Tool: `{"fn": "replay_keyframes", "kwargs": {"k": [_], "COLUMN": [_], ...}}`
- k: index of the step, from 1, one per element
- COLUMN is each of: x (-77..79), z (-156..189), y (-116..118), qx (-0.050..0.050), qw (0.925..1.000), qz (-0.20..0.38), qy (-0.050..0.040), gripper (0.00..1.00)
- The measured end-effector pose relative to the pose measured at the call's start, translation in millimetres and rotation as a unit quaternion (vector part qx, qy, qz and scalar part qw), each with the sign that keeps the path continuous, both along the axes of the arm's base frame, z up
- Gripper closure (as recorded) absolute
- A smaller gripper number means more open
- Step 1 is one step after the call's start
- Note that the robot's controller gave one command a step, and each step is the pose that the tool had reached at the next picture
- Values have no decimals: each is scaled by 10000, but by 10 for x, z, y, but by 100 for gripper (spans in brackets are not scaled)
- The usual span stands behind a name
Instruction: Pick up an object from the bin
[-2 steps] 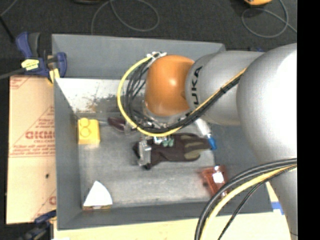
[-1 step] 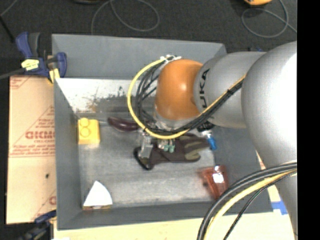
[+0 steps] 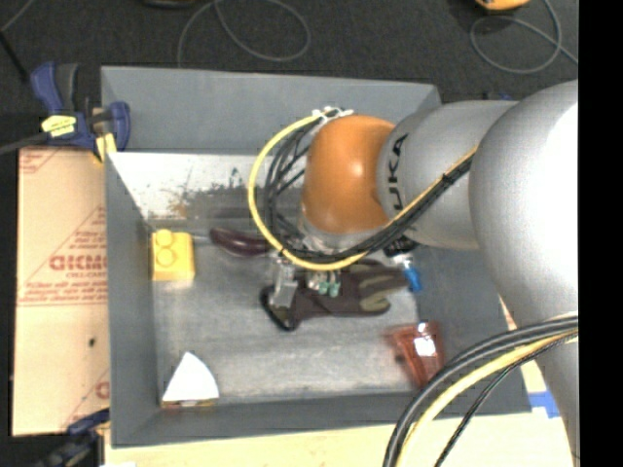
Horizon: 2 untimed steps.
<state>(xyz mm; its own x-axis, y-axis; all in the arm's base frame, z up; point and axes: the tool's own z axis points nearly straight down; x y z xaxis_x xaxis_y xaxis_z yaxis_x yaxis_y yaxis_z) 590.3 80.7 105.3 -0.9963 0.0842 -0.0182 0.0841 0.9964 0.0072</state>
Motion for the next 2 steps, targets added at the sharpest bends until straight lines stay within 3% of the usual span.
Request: {"fn": "replay_keyframes", "kwargs": {"k": [1,2], "x": [0,48], "z": [0,1275], "y": [0,105], "qx": [1,4], "qw": [10000,9999], "qz": [-3,101], "qy": [0,-22], "gripper": [100,100]}}
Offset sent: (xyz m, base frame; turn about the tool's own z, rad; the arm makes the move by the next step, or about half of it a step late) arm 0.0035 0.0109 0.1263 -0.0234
